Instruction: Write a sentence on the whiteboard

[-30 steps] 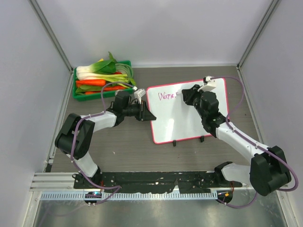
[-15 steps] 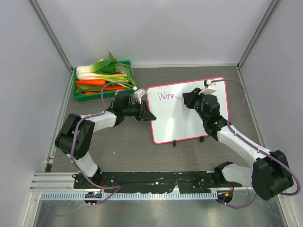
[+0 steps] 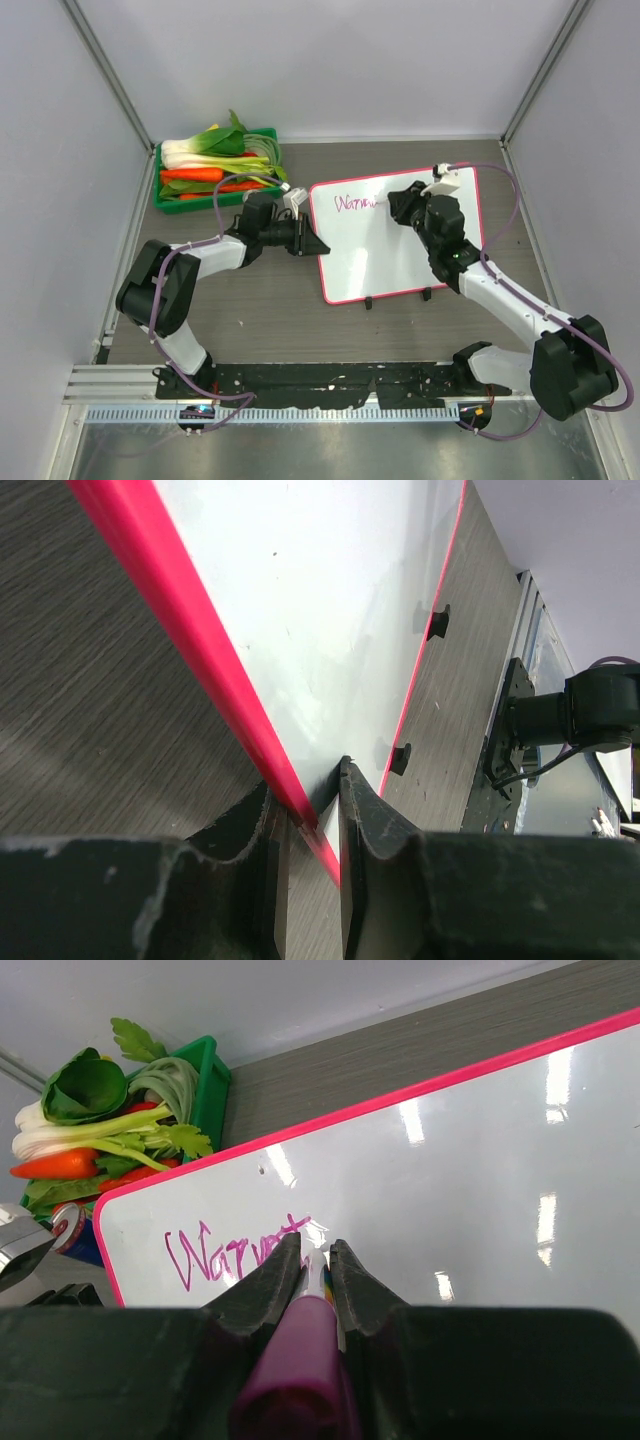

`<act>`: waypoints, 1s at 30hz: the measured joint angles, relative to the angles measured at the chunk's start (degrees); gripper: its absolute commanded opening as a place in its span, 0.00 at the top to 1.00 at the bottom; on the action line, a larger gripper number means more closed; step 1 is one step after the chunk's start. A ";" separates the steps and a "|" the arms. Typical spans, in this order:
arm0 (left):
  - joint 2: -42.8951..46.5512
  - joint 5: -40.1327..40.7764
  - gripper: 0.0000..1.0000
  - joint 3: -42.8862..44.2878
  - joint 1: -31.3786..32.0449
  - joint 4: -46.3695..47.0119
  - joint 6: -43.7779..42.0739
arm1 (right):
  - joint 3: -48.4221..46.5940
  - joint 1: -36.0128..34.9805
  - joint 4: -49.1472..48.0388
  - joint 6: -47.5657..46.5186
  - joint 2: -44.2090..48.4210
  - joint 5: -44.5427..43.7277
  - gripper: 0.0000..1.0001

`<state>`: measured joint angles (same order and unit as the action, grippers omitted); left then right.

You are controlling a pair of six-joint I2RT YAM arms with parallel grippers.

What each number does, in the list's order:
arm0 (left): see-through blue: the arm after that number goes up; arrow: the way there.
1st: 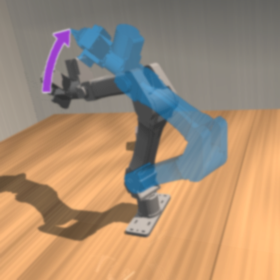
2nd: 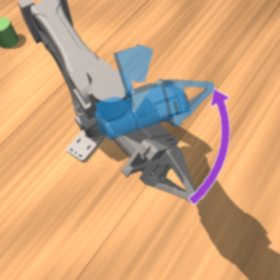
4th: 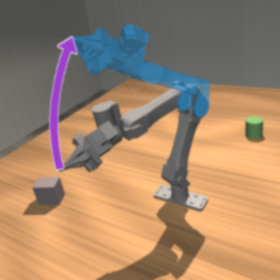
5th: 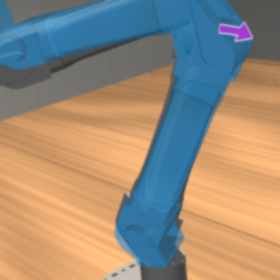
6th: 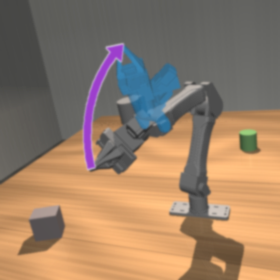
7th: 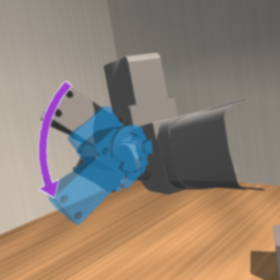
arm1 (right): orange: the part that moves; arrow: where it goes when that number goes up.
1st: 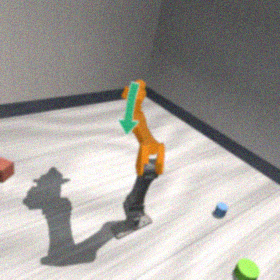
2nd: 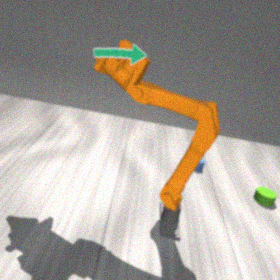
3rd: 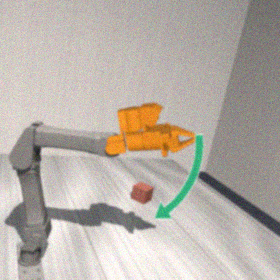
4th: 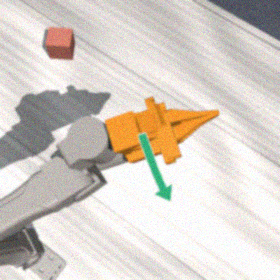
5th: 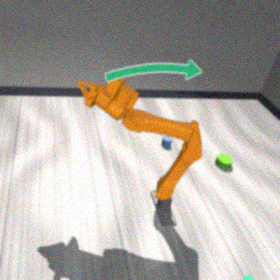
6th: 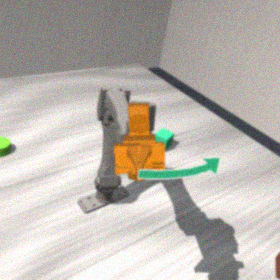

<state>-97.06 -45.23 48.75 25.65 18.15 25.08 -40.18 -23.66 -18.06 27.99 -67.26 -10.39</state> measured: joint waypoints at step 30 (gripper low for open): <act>-0.07 0.00 1.00 0.11 0.11 -0.02 -0.02 | -6.03 1.25 0.11 -0.57 -4.42 -2.14 0.99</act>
<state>-97.12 -45.23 48.86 25.76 18.13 25.06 -46.22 -22.41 -17.96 27.42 -71.68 -12.53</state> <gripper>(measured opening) 0.226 0.214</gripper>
